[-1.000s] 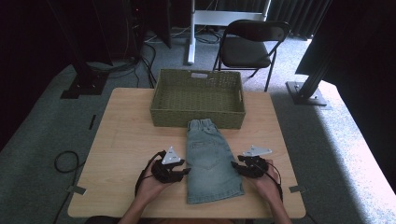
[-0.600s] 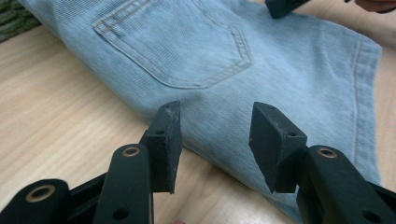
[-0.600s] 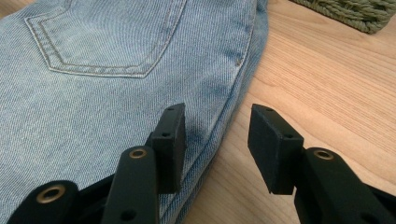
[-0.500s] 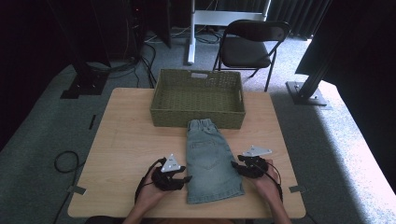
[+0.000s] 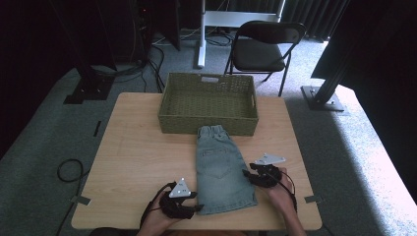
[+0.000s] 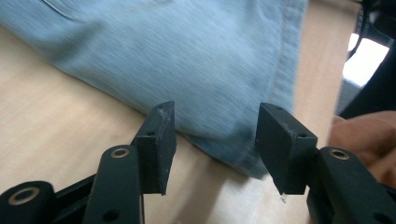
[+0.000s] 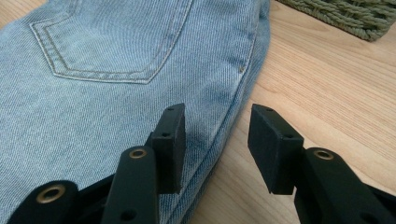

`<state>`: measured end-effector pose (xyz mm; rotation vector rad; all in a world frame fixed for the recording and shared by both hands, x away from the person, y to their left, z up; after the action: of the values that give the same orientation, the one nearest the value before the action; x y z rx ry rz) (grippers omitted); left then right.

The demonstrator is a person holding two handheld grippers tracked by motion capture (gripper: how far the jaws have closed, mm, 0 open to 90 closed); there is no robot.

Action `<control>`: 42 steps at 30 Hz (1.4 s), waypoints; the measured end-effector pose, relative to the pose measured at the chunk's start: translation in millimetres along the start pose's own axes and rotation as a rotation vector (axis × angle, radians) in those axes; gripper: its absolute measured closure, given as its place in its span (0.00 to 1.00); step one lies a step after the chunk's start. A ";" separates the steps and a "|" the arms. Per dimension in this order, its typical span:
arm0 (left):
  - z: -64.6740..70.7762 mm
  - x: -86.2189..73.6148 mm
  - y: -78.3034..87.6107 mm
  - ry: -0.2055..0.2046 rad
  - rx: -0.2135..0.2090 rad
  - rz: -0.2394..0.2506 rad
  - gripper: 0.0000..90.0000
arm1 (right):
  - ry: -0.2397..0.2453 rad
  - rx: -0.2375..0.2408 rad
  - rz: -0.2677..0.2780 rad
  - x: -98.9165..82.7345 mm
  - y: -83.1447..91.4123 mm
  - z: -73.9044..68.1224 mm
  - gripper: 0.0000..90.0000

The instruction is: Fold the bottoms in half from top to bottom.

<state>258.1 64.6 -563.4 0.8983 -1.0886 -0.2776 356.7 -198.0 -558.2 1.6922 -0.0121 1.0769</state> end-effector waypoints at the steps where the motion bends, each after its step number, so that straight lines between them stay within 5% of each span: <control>1: 2.3 -1.6 -0.5 -0.003 -0.009 -0.002 0.52 | 0.001 0.000 0.001 0.1 0.2 0.1 0.63; 6: 11.1 -8.0 -8.3 -0.022 -0.033 -0.052 0.46 | 0.000 -0.001 0.001 0.8 0.3 -0.5 0.62; 11: 12.2 -8.9 -17.0 -0.030 -0.012 -0.080 0.47 | 0.002 -0.003 0.005 1.6 0.7 -0.5 0.62; 14: 11.1 -6.3 -18.5 -0.046 0.033 -0.092 0.56 | 0.001 -0.004 0.010 2.5 1.2 -0.5 0.62; 19: 6.2 -7.3 -15.1 -0.046 0.005 -0.108 0.83 | 0.005 -0.007 0.019 4.5 2.5 -1.1 0.62; 23: -4.1 -15.7 -5.5 -0.024 0.006 -0.106 0.88 | 0.000 -0.008 0.029 5.0 3.9 0.0 0.62; 31: -27.1 -32.7 19.4 0.019 0.080 -0.119 0.90 | 0.011 -0.005 0.029 6.2 2.3 -2.2 0.61; 39: -6.8 -31.9 32.2 -0.063 -0.029 -0.112 0.93 | 0.037 0.005 0.045 14.6 -1.6 -6.8 0.62; 42: -8.1 -22.6 39.4 -0.070 -0.037 -0.076 0.93 | 0.049 0.010 0.045 18.0 -5.0 -9.5 0.62</control>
<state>245.8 107.0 -550.0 0.9039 -1.1120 -0.3931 363.7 -179.9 -550.3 1.6812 -0.0134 1.1538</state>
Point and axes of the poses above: each handheld gripper's, and its own axes: y roughly backward along the jaws, x roughly out of its top, z roughly to its right, the point moved 6 cm from there along -y, roughly forward along the jaws, and after that the axes turned 7 degrees about -z, right-handed, at the moved point
